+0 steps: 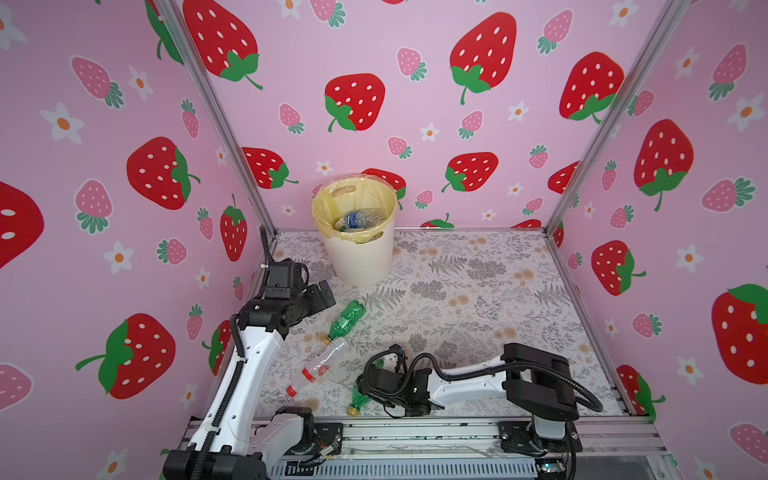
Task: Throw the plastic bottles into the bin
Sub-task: 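Lower the right gripper and close it around the green bottle nearest the robot, then lift the green bottle with the right gripper and carry it over the bin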
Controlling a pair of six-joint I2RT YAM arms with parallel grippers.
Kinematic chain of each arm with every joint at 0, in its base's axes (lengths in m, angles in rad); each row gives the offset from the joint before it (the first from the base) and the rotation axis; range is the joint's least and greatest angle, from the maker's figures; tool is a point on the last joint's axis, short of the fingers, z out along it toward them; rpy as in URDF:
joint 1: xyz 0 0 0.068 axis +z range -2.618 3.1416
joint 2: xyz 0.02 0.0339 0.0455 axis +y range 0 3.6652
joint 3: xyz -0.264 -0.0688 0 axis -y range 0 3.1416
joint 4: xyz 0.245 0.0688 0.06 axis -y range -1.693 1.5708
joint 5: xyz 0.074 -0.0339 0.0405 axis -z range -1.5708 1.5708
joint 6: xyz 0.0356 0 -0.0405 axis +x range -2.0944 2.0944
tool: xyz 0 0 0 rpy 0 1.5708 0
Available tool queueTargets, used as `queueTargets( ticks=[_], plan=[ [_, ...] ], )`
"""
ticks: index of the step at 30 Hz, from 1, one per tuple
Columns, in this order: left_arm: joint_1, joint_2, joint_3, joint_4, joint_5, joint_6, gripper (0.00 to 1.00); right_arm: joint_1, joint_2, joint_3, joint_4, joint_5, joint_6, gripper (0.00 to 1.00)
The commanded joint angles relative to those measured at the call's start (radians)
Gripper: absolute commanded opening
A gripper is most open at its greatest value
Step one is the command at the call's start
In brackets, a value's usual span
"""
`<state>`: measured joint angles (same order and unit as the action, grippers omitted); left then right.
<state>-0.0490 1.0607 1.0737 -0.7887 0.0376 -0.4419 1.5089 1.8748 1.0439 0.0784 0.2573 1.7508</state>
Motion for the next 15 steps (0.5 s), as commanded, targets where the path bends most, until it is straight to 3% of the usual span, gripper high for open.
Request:
queueTargets(
  ticks=[1,15],
  plan=[
    [0.006,-0.017,-0.008,0.002,0.001,0.006,0.99,-0.01,-0.049,-0.03,-0.031,0.044,-0.005,0.52],
    [0.018,0.008,-0.009,0.021,0.064,0.009,0.99,-0.127,-0.197,-0.131,-0.076,0.048,-0.155,0.52]
  ],
)
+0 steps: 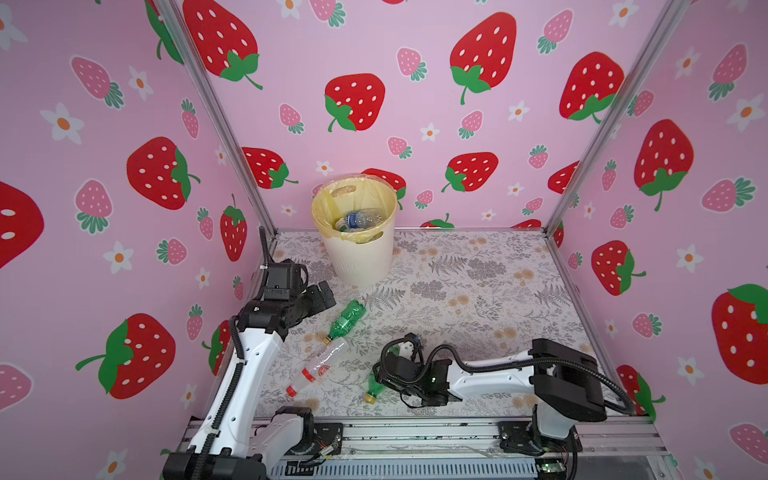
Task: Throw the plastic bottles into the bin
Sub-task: 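Lift the green bottle with the right gripper and carry it over the bin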
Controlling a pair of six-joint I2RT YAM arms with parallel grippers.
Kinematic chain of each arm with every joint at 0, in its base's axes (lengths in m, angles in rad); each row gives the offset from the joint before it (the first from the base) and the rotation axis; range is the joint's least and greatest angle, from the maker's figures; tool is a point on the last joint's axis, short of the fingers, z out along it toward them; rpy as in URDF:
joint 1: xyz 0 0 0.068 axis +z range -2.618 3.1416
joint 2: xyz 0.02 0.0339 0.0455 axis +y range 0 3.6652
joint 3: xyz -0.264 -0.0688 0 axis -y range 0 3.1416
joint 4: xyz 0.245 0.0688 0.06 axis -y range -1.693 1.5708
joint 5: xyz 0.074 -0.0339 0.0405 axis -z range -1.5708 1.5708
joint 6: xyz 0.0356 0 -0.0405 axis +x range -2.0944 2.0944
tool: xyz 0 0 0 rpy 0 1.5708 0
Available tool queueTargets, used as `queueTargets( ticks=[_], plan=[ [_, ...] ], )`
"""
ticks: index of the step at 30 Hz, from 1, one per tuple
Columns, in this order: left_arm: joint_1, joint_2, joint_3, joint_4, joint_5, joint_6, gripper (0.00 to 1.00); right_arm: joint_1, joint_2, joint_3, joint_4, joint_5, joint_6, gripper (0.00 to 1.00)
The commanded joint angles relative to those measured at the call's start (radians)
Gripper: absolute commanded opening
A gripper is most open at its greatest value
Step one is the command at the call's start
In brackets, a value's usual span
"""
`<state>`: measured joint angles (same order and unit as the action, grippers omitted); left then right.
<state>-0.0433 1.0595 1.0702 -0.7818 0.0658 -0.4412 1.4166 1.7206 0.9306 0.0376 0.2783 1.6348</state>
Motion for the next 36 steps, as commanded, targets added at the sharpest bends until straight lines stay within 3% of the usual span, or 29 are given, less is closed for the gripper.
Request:
queueTargets(
  ticks=[1,11,24,36],
  plan=[
    [0.015,0.014,-0.006,0.019,0.048,0.007,0.99,-0.049,-0.054,-0.022,-0.04,0.027,-0.053,0.52],
    [0.037,0.046,-0.016,0.037,0.065,0.001,0.99,-0.196,-0.137,-0.003,-0.146,0.049,-0.267,0.53],
    [0.111,0.085,-0.012,0.062,0.143,-0.017,0.99,-0.307,-0.157,0.195,-0.292,0.097,-0.647,0.52],
    [0.165,0.102,-0.025,0.085,0.232,-0.04,0.99,-0.362,-0.166,0.375,-0.318,0.098,-0.81,0.53]
  ],
)
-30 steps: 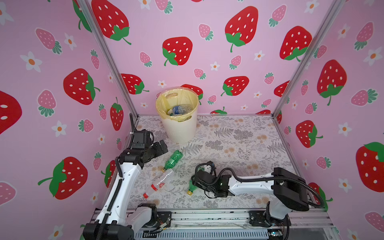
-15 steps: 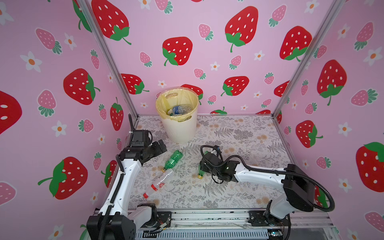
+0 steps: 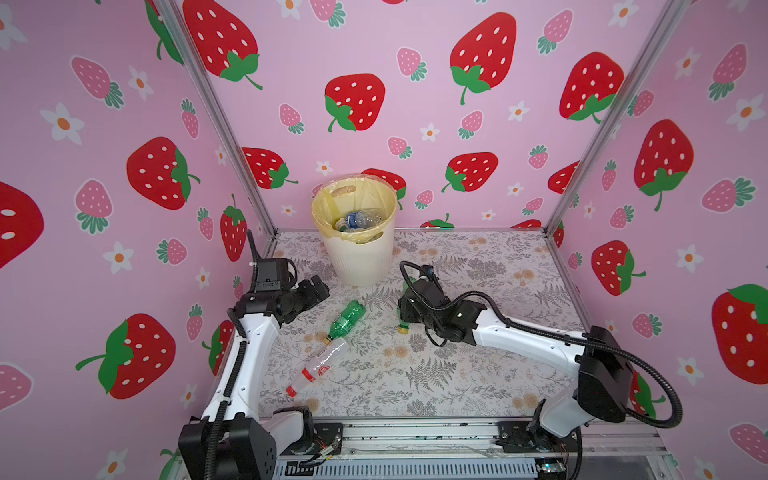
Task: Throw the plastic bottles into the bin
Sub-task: 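Lift the green bottle with the right gripper and carry it over the bin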
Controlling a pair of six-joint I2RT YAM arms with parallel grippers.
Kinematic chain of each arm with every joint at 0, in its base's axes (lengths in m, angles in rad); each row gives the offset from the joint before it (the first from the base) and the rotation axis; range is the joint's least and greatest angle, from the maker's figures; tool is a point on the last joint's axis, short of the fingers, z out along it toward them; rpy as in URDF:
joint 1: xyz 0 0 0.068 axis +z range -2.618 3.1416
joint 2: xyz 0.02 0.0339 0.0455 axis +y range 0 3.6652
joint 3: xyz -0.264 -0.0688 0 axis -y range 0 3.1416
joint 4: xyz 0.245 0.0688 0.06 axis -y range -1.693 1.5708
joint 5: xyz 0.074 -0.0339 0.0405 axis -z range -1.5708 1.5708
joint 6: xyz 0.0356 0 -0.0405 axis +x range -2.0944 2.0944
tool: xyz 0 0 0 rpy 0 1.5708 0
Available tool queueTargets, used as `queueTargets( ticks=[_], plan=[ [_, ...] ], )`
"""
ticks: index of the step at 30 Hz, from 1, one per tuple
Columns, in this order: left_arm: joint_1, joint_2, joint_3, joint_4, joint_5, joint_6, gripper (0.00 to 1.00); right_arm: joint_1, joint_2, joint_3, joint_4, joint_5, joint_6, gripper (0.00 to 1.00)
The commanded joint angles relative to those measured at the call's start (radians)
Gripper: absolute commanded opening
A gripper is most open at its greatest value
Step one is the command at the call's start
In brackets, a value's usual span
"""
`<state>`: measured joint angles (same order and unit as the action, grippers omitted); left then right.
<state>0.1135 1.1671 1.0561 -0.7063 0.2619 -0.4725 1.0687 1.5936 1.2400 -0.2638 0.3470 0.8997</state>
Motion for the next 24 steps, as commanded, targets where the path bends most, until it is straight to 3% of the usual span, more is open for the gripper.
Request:
queueTargets(
  ticks=[1,11,24],
  plan=[
    [0.009,-0.005,-0.01,0.009,0.039,-0.008,0.99,-0.018,-0.04,0.084,-0.018,0.034,-0.089,0.53],
    [0.015,-0.014,-0.015,0.006,0.041,-0.005,0.99,-0.05,-0.027,0.272,0.098,0.051,-0.239,0.54],
    [0.019,-0.02,-0.019,0.006,0.042,-0.005,0.99,-0.068,0.089,0.576,0.084,0.051,-0.378,0.56]
  ],
)
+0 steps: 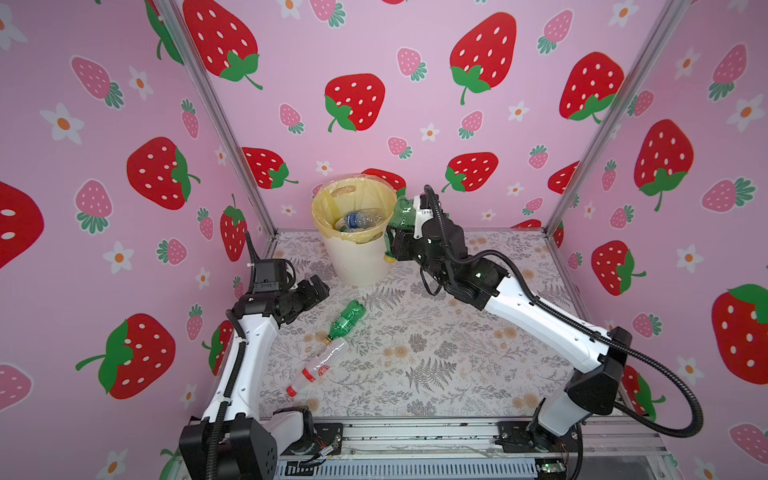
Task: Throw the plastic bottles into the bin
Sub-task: 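Lift the green bottle with the right gripper and carry it over the bin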
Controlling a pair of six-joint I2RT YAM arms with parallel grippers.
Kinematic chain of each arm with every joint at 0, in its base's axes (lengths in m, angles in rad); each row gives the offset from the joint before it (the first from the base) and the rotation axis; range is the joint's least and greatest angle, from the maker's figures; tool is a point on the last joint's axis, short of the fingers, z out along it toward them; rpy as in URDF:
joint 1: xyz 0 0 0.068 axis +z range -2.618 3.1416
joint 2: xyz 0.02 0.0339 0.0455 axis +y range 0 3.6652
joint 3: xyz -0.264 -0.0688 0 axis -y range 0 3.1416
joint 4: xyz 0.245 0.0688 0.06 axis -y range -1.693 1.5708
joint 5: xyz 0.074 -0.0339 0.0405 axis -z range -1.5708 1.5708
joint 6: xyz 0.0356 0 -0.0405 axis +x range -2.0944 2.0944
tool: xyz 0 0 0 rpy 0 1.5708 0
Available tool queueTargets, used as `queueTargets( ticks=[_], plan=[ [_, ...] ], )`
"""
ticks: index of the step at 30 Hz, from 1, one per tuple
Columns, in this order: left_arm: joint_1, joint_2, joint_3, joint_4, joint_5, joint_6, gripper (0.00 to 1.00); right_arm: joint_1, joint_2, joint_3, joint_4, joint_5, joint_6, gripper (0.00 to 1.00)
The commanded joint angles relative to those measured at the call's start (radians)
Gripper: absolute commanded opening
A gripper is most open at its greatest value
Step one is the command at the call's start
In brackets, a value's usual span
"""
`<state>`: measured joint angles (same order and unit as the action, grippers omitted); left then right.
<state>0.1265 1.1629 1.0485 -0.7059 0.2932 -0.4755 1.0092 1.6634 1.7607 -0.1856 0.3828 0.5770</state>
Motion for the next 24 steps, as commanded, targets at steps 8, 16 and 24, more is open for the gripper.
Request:
queueTargets(
  ticks=[8,16,24],
  plan=[
    [0.008,-0.012,-0.01,0.007,0.011,-0.005,0.99,-0.015,0.039,0.11,0.001,0.007,-0.12,0.56],
    [0.01,-0.009,-0.011,0.008,0.015,-0.008,0.99,-0.015,-0.073,-0.063,0.061,-0.002,-0.128,0.57],
    [0.011,-0.008,-0.012,0.011,0.022,-0.01,0.99,-0.015,-0.28,-0.367,0.17,-0.006,-0.097,0.56]
  ],
)
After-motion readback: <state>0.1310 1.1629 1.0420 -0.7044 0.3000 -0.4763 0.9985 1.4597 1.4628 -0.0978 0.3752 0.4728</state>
